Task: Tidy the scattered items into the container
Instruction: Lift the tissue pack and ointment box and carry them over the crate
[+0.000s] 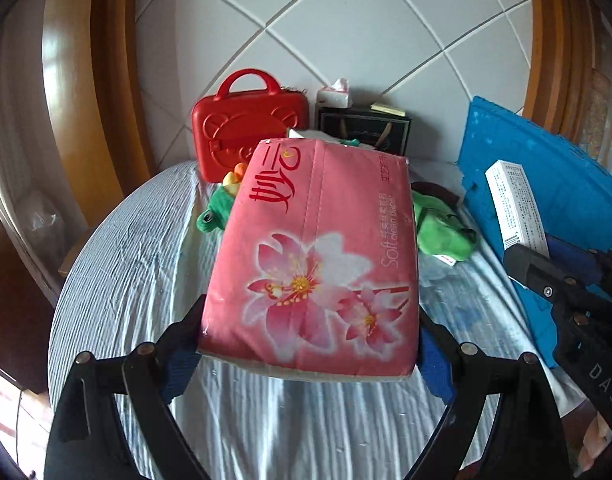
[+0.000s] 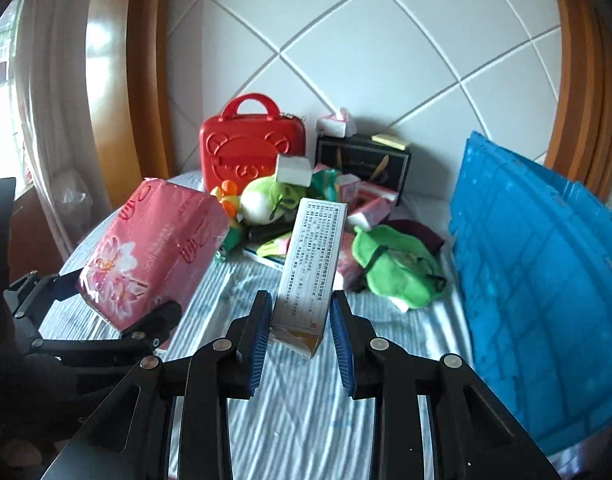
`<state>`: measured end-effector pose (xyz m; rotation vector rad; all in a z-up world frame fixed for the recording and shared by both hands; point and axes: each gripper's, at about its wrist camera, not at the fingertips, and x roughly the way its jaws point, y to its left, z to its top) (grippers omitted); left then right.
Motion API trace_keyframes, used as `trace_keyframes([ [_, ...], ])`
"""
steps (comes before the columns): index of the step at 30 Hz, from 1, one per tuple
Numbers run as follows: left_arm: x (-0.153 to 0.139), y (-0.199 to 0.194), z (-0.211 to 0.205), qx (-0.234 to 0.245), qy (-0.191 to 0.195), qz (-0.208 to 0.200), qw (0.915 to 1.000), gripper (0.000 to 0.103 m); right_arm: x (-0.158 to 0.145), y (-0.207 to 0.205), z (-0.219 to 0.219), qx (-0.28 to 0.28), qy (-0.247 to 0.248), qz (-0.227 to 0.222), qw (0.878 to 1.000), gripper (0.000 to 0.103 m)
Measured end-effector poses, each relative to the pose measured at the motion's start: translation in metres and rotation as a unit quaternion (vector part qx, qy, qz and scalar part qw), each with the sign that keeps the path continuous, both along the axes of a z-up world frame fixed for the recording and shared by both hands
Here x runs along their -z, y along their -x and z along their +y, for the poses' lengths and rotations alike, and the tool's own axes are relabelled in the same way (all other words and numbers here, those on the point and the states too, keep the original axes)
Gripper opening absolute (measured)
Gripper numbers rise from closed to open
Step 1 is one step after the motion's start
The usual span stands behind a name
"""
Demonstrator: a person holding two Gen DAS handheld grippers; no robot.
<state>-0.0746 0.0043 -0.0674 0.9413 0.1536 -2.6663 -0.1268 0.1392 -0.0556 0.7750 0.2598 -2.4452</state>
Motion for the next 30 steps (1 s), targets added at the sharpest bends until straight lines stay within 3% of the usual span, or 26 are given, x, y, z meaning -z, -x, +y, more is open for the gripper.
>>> trace_keyframes([
  [8, -0.029, -0.036, 0.145, 0.057, 0.003, 0.019, 0.9982, 0.091, -0.044, -0.052, 0.139, 0.025, 0.023, 0.039, 0.999, 0.029],
  [15, -0.053, -0.043, 0.231, 0.129, 0.016, 0.036, 0.9909, 0.091, -0.063, -0.075, 0.224, 0.085, 0.044, 0.053, 0.994, 0.029],
  [22, -0.083, -0.025, 0.288, 0.193, 0.025, 0.061, 0.9789, 0.091, -0.092, -0.073, 0.285, 0.153, 0.044, 0.077, 0.984, 0.029],
  [30, -0.112, 0.014, 0.327, 0.238, 0.033, 0.071, 0.9681, 0.091, -0.112, -0.029, 0.317, 0.221, 0.019, 0.082, 0.972, 0.029],
])
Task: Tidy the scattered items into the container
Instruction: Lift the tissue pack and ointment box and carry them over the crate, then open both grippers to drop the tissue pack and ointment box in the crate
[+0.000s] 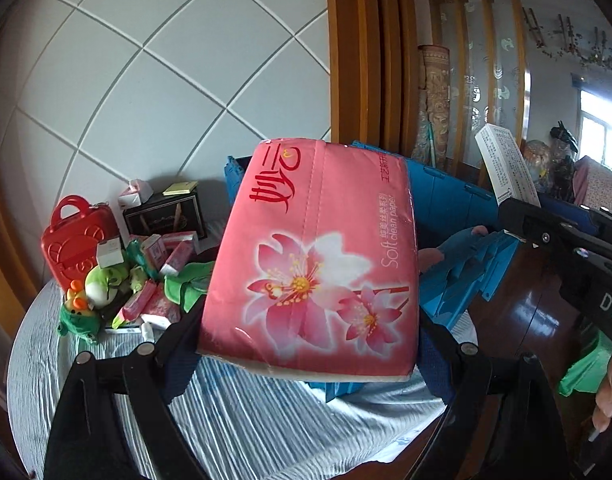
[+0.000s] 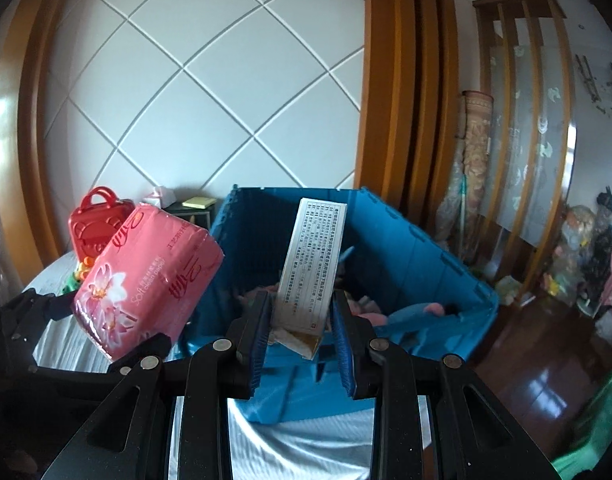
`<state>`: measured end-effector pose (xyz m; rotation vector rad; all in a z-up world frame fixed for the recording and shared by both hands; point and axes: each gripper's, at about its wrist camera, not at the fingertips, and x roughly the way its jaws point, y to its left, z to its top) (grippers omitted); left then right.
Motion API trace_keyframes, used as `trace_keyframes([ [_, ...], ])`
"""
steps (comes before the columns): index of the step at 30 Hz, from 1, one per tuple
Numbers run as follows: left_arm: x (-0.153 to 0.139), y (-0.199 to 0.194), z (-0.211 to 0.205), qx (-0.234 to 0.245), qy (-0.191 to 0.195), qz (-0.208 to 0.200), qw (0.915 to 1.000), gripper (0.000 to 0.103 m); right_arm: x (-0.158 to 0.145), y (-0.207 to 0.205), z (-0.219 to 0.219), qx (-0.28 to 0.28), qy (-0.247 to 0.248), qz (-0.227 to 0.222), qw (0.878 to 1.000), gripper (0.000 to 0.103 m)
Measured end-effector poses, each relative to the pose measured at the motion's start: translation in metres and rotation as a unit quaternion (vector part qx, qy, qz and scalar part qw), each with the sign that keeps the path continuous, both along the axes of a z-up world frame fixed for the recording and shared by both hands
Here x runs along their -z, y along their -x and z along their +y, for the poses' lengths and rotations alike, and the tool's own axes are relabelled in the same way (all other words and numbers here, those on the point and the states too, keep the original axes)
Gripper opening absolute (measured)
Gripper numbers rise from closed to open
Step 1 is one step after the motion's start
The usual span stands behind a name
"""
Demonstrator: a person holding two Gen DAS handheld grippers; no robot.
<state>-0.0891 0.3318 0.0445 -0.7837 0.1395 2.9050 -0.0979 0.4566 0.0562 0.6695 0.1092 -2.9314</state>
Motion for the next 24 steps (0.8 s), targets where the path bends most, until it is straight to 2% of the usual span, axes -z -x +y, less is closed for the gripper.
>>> trace_keyframes([
  [7, -0.005, 0.044, 0.033, -0.017, 0.005, 0.003, 0.9998, 0.091, 0.005, 0.048, 0.037, 0.0, -0.012, 0.0, 1.0, 0.029],
  [14, -0.007, 0.116, 0.081, -0.073, -0.008, -0.005, 0.9973, 0.091, 0.006, 0.128, 0.093, -0.055, -0.038, 0.0, 0.998, 0.029],
  [20, -0.009, 0.186, 0.092, -0.128, -0.021, -0.057, 0.9899, 0.091, 0.007, 0.212, 0.12, -0.111, -0.073, -0.029, 0.991, 0.029],
  [24, -0.001, 0.238, 0.086, -0.141, -0.016, -0.113, 0.9834, 0.091, 0.016, 0.264, 0.122, -0.142, -0.065, -0.069, 0.985, 0.029],
])
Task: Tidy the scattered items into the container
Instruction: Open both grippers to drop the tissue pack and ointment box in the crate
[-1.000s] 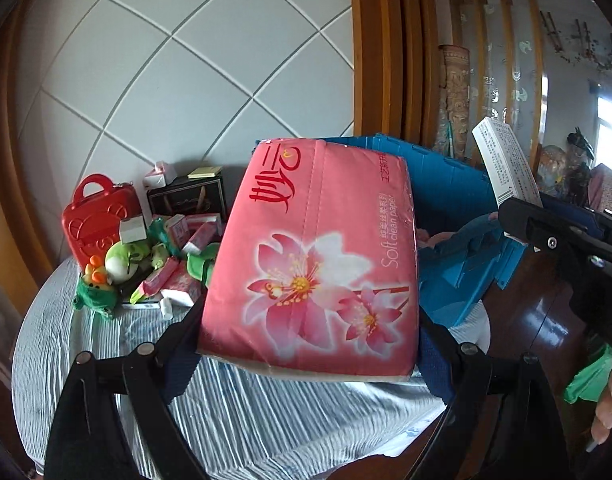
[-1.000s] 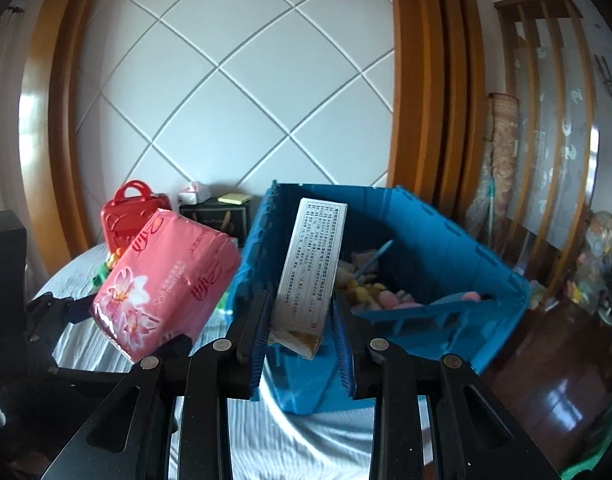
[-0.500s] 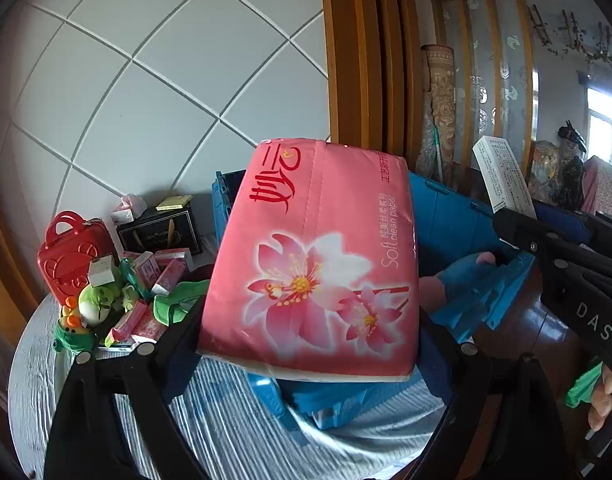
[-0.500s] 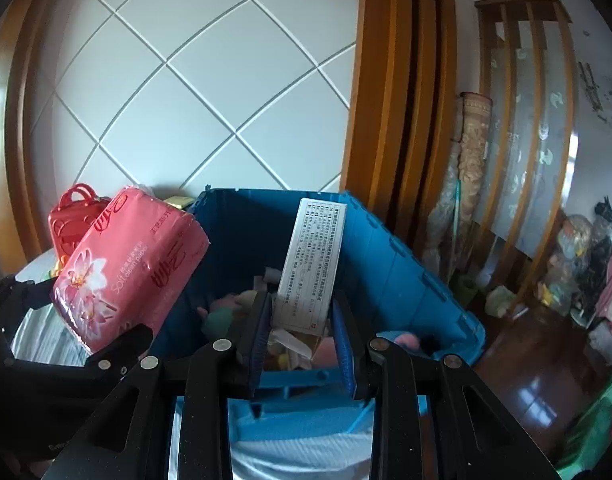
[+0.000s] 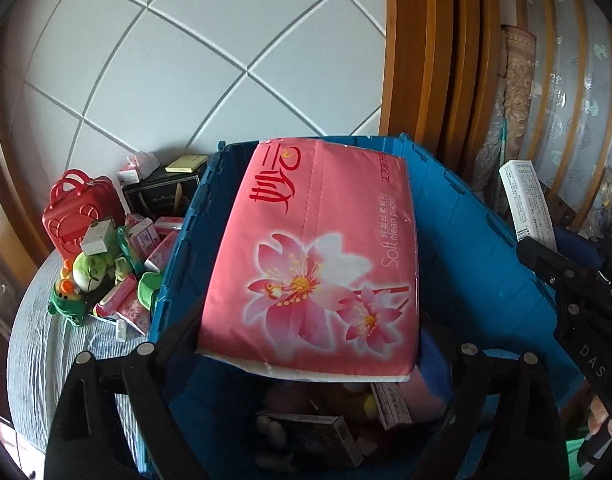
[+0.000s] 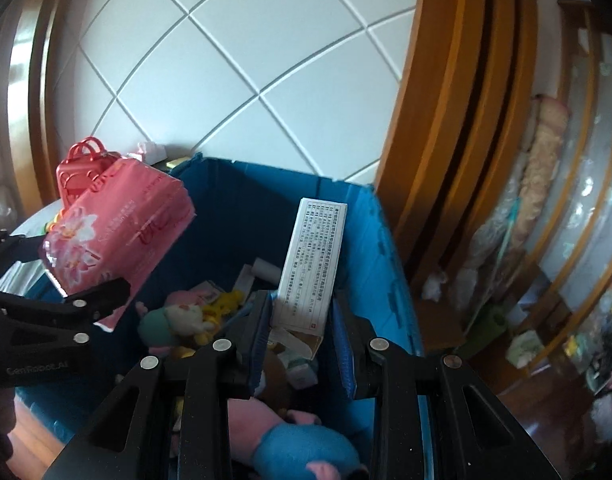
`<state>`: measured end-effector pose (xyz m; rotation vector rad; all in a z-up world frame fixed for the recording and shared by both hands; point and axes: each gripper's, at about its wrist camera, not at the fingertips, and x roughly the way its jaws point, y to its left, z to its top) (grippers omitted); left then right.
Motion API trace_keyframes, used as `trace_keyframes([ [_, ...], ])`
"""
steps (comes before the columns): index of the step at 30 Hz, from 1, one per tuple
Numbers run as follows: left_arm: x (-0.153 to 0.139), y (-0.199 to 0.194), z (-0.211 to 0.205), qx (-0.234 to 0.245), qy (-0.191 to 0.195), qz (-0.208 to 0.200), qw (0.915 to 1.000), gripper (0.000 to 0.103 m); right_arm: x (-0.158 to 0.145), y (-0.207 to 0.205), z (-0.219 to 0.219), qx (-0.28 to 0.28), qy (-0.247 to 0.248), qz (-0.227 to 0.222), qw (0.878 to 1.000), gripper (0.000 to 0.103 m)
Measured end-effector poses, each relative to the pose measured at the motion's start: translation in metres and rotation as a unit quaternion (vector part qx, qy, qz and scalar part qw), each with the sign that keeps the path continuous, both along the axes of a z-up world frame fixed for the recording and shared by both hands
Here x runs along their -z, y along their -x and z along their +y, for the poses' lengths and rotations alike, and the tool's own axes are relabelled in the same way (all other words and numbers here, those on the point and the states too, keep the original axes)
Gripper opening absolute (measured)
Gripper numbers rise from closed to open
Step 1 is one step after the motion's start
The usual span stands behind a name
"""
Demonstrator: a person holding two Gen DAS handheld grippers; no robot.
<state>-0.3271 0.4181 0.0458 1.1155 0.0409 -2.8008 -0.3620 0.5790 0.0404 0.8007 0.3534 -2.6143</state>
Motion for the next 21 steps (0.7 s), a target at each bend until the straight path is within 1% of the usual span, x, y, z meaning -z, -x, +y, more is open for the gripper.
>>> trace_keyframes([
  [2, 0.009, 0.027, -0.004, -0.002, -0.004, -0.034, 0.9994, 0.091, 0.007, 0.024, -0.003, -0.007, -0.003, -0.014, 1.0, 0.029],
  [5, 0.024, 0.061, -0.007, -0.007, -0.011, -0.082, 0.9966, 0.091, 0.018, 0.056, -0.008, -0.014, 0.001, -0.052, 0.999, 0.029],
  [8, 0.047, 0.091, -0.011, -0.008, -0.019, -0.139, 0.99, 0.091, 0.036, 0.083, -0.015, -0.018, -0.005, -0.099, 0.995, 0.029],
  [11, 0.072, 0.112, -0.012, -0.004, -0.003, -0.185, 0.9827, 0.091, 0.06, 0.105, -0.025, -0.024, -0.021, -0.148, 0.988, 0.029],
  [15, 0.102, 0.123, -0.013, 0.002, -0.006, -0.233, 0.9725, 0.091, 0.101, 0.126, -0.034, -0.035, -0.047, -0.219, 0.974, 0.029],
  [17, 0.115, 0.126, -0.012, 0.006, 0.0, -0.256, 0.9668, 0.091, 0.117, 0.131, -0.036, -0.04, -0.062, -0.246, 0.966, 0.028],
  [18, 0.12, 0.126, -0.011, 0.009, 0.001, -0.262, 0.9651, 0.092, 0.125, 0.132, -0.039, -0.044, -0.072, -0.258, 0.962, 0.028],
  [21, 0.123, 0.129, -0.004, 0.012, 0.006, -0.261, 0.9652, 0.092, 0.142, 0.132, -0.046, -0.057, -0.1, -0.283, 0.952, 0.028],
])
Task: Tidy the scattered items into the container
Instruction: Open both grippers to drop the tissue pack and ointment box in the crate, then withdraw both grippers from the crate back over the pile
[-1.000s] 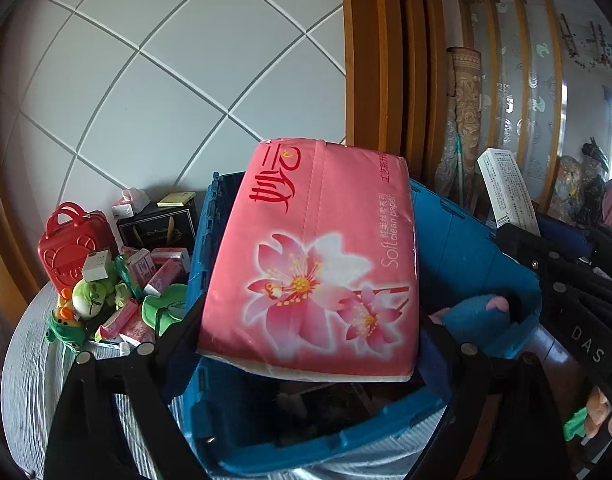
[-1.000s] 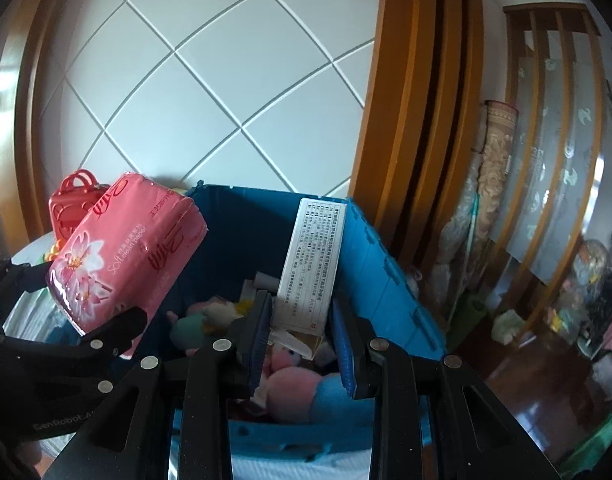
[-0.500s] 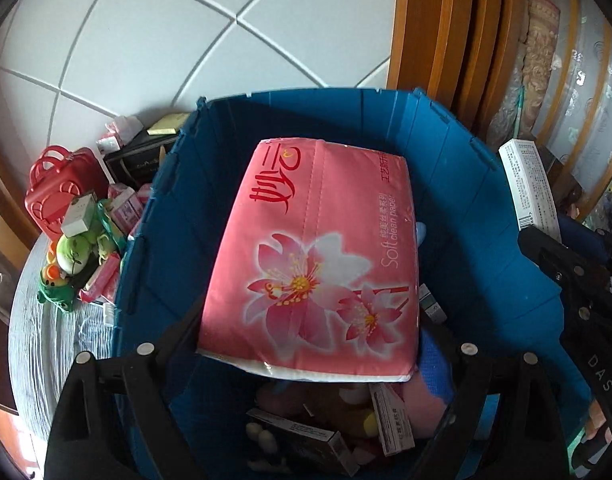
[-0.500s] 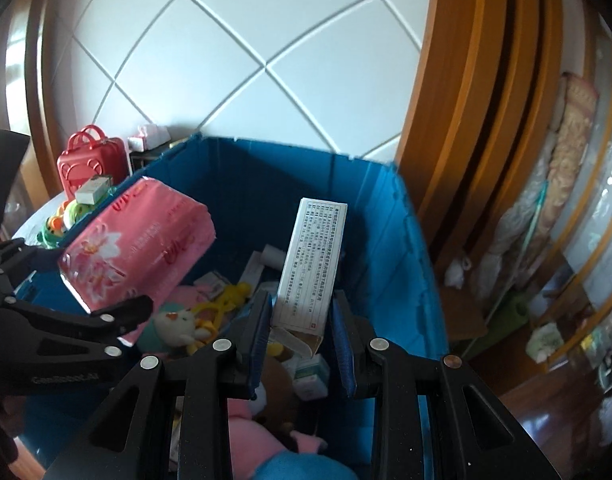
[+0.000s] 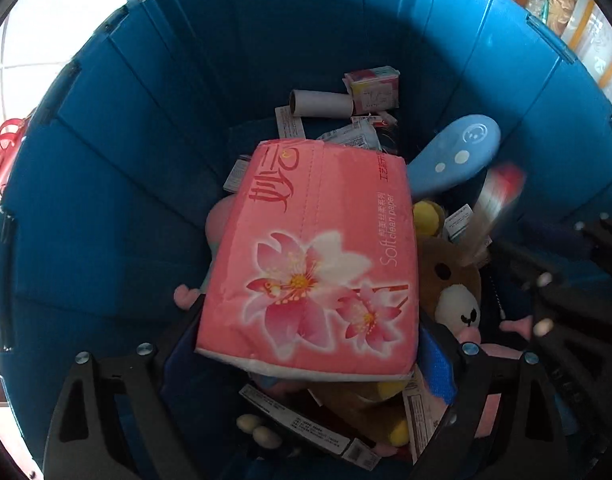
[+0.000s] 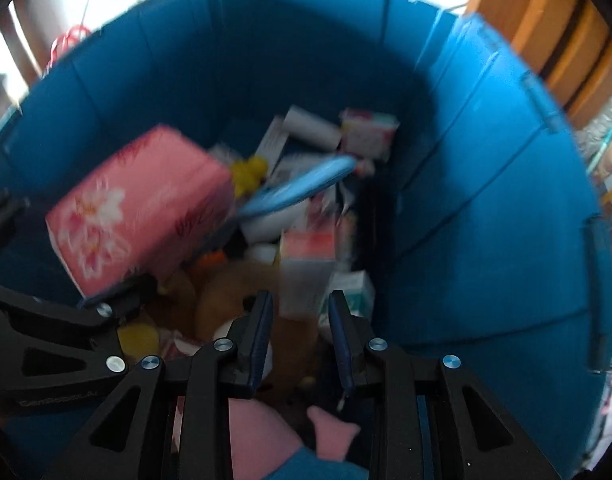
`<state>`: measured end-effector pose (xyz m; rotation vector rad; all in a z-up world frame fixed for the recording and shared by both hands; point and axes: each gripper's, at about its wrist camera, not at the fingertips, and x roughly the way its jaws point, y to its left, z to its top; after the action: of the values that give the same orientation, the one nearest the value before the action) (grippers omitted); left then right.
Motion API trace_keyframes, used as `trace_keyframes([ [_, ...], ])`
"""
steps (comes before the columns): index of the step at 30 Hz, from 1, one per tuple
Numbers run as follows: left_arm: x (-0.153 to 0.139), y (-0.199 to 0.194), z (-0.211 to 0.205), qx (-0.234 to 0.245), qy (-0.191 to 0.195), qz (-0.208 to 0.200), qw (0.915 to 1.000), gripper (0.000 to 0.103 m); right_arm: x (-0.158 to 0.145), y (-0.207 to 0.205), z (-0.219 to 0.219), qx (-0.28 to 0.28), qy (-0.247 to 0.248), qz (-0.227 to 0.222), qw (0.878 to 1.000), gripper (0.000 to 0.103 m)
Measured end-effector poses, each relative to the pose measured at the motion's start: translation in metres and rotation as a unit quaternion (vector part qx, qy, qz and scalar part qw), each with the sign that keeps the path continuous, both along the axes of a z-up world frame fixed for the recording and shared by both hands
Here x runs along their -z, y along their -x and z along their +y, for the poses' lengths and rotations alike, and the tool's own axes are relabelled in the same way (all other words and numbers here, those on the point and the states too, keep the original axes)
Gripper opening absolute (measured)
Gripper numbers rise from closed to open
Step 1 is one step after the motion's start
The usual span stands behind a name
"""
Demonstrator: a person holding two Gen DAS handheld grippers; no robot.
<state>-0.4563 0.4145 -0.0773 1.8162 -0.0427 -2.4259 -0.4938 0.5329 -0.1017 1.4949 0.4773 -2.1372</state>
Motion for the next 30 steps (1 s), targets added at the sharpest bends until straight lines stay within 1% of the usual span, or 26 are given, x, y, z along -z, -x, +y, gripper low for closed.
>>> trace_keyframes([
  [2, -0.001, 0.001, 0.003, 0.002, 0.005, 0.0, 1.0, 0.092, 0.009, 0.001, -0.002, -0.004, -0.013, -0.013, 1.0, 0.028],
  [5, -0.003, -0.002, 0.007, 0.007, 0.013, 0.008, 0.9999, 0.092, 0.012, -0.003, -0.003, -0.001, -0.008, -0.018, 1.0, 0.028],
  [11, -0.01, -0.009, 0.015, 0.01, 0.018, 0.023, 0.9995, 0.094, 0.001, -0.002, -0.002, 0.003, -0.005, -0.001, 1.0, 0.028],
  [13, -0.016, -0.016, 0.019, 0.012, 0.016, 0.039, 0.999, 0.098, -0.008, -0.002, 0.001, 0.011, -0.001, 0.011, 1.0, 0.03],
  [15, -0.028, -0.025, 0.022, 0.011, 0.012, 0.061, 0.998, 0.1, -0.021, -0.004, 0.006, 0.02, 0.005, 0.023, 1.0, 0.046],
  [18, -0.048, -0.042, 0.03, 0.014, -0.005, 0.086, 0.9962, 0.101, -0.047, -0.013, 0.016, 0.028, 0.015, 0.056, 0.998, 0.056],
  [19, -0.056, -0.048, 0.032, 0.015, -0.01, 0.096, 0.9952, 0.101, -0.056, -0.017, 0.02, 0.031, 0.022, 0.066, 0.997, 0.057],
  [20, -0.064, -0.057, 0.031, 0.016, -0.012, 0.11, 0.9938, 0.101, -0.066, -0.024, 0.025, 0.034, 0.034, 0.076, 0.996, 0.061],
  [21, -0.073, -0.067, 0.03, 0.015, -0.011, 0.127, 0.9917, 0.101, -0.076, -0.032, 0.031, 0.036, 0.047, 0.086, 0.995, 0.067],
  [22, -0.081, -0.08, 0.03, 0.015, -0.009, 0.147, 0.9889, 0.101, -0.085, -0.04, 0.037, 0.037, 0.061, 0.096, 0.993, 0.07],
  [24, -0.095, -0.108, 0.029, 0.017, -0.008, 0.186, 0.9824, 0.102, -0.1, -0.063, 0.052, 0.045, 0.098, 0.122, 0.987, 0.083],
  [28, -0.106, -0.157, 0.028, 0.012, -0.015, 0.246, 0.9692, 0.103, -0.109, -0.105, 0.077, 0.056, 0.162, 0.154, 0.973, 0.085],
  [30, -0.106, -0.177, 0.03, 0.008, -0.011, 0.27, 0.9627, 0.103, -0.109, -0.124, 0.082, 0.064, 0.174, 0.174, 0.967, 0.086],
])
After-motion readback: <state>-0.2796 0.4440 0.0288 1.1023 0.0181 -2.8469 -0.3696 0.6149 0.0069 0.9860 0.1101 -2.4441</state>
